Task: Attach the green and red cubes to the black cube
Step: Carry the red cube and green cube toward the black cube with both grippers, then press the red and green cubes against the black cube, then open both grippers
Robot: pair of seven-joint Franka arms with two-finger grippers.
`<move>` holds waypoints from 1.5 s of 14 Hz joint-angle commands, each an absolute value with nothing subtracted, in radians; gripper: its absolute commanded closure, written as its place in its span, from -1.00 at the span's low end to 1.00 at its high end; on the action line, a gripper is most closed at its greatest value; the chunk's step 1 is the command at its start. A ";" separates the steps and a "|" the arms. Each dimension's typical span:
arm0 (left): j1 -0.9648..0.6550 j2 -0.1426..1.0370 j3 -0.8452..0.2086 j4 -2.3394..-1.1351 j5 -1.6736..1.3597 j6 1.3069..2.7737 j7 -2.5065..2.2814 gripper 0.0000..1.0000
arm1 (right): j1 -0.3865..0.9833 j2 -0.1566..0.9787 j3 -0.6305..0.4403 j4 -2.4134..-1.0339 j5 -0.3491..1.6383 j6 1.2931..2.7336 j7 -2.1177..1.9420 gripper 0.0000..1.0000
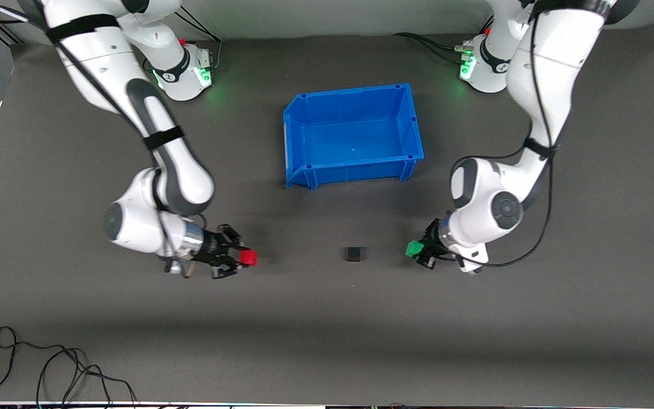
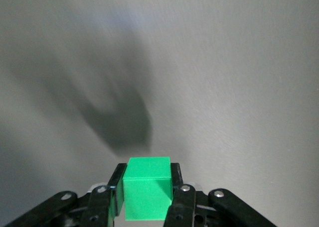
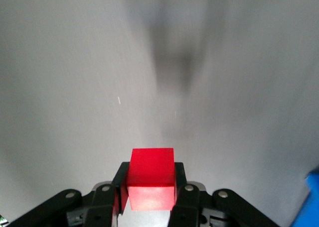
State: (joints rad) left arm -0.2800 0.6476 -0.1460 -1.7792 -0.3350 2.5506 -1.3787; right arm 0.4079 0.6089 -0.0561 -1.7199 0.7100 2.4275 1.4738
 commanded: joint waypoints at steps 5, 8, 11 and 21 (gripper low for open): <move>-0.382 0.742 -0.121 -1.646 -0.333 2.574 -1.601 1.00 | 0.584 0.767 -0.069 -1.537 0.733 2.540 1.744 0.44; -0.408 0.770 -0.120 -1.608 -0.331 2.573 -1.664 1.00 | 0.639 0.820 -0.069 -1.505 0.735 2.608 1.788 0.43; -0.417 0.776 -0.118 -1.594 -0.318 2.566 -1.707 1.00 | 0.672 0.870 -0.071 -1.454 0.726 2.632 1.851 0.43; -0.443 0.842 -0.118 -1.539 -0.212 2.566 -1.795 1.00 | 0.710 0.942 -0.071 -1.396 0.689 2.643 1.850 0.42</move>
State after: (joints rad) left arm -0.4178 0.7935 -0.1348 -1.5921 -0.2282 2.5760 -1.7602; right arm 0.6932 0.9034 -0.0568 -1.4510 0.7050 2.6307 1.8264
